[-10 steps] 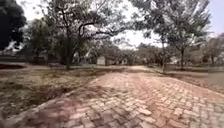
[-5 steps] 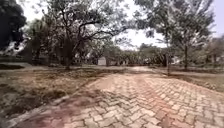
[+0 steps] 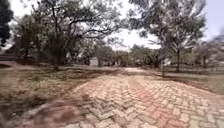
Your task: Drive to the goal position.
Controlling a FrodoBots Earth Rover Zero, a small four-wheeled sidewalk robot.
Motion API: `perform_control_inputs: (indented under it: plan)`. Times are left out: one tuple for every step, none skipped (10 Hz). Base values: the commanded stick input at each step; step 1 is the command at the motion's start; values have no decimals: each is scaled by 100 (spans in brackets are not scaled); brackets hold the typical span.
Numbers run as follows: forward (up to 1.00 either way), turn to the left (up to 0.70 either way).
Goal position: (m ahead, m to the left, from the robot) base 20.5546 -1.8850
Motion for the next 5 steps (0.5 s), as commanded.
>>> perform_control_inputs:
  plan:
    - [70, 0]
    - [70, 0]
    - [70, 0]
    - [70, 0]
    - [70, 0]
